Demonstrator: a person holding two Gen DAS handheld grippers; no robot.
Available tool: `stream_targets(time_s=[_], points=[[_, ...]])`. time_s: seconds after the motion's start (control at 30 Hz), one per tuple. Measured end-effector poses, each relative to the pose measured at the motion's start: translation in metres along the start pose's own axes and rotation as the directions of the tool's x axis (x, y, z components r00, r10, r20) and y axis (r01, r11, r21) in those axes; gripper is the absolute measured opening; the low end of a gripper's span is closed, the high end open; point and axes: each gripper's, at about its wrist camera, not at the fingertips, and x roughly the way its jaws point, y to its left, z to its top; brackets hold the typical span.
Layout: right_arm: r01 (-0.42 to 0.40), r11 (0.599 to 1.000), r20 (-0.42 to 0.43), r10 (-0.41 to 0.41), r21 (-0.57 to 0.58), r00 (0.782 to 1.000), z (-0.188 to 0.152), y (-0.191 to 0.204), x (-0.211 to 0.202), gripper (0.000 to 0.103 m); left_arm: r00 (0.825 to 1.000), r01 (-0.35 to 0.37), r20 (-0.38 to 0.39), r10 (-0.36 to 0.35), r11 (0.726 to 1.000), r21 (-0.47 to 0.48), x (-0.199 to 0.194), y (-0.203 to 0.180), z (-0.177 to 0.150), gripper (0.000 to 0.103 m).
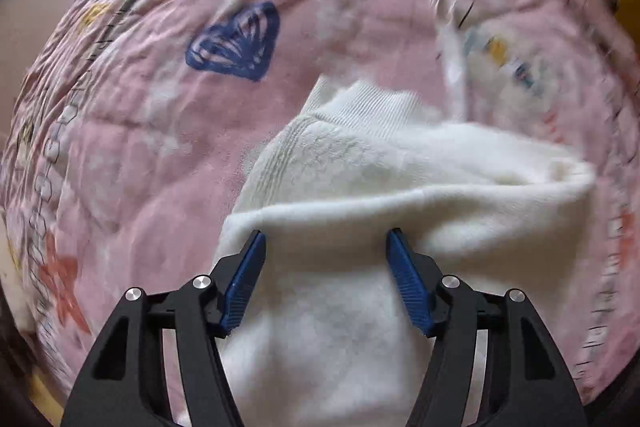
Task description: Fold large clothes
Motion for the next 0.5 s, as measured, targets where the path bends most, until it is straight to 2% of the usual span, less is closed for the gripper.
stream_targets(time_s=[0.07, 0.13, 0.2, 0.27, 0.3, 0.33, 0.4, 0.47, 0.5], points=[[0.017, 1.0, -0.01, -0.017, -0.002, 1.0, 0.0, 0.003, 0.01, 0.0, 0.997, -0.075, -0.018, 0.078, 0.992, 0.103, 0.019, -0.009, -0.001, 0.064], [0.016, 1.0, -0.003, -0.016, 0.001, 1.0, 0.002, 0.005, 0.012, 0.0, 0.988, -0.156, 0.016, 0.155, 0.972, 0.176, 0.029, -0.011, -0.002, 0.076], [-0.037, 0.997, -0.01, 0.037, 0.062, 0.999, 0.007, -0.001, 0.002, 0.0, 0.985, -0.174, 0.017, 0.174, 0.971, 0.165, 0.035, -0.005, 0.001, 0.086], [-0.135, 0.976, 0.005, 0.136, 0.171, 0.991, 0.021, -0.016, -0.021, 0.0, 0.989, -0.15, 0.02, 0.149, 0.98, 0.133, 0.029, 0.001, 0.003, 0.085], [-0.149, 0.973, 0.042, 0.143, 0.178, 0.989, 0.029, -0.019, -0.035, 0.0, 0.99, -0.143, 0.034, 0.14, 0.98, 0.136, 0.022, 0.002, 0.001, 0.079], [-0.162, 0.975, 0.107, 0.147, 0.152, 0.983, 0.042, -0.021, -0.056, 0.0, 0.991, -0.13, 0.052, 0.124, 0.982, 0.139, 0.012, 0.002, -0.003, 0.069], [-0.231, 0.968, 0.171, 0.212, 0.101, 0.962, 0.068, -0.023, -0.075, 0.0, 0.992, -0.101, 0.085, 0.091, 0.987, 0.123, -0.01, 0.002, -0.013, 0.065], [-0.303, 0.949, 0.158, 0.287, 0.088, 0.945, 0.092, -0.029, -0.068, 0.0, 0.989, -0.055, 0.142, 0.045, 0.996, 0.064, -0.044, 0.006, -0.038, 0.065], [-0.317, 0.945, 0.118, 0.307, 0.079, 0.944, 0.104, -0.03, -0.054, 0.001, 0.986, -0.044, 0.161, 0.038, 0.998, 0.037, -0.055, 0.006, -0.051, 0.068]])
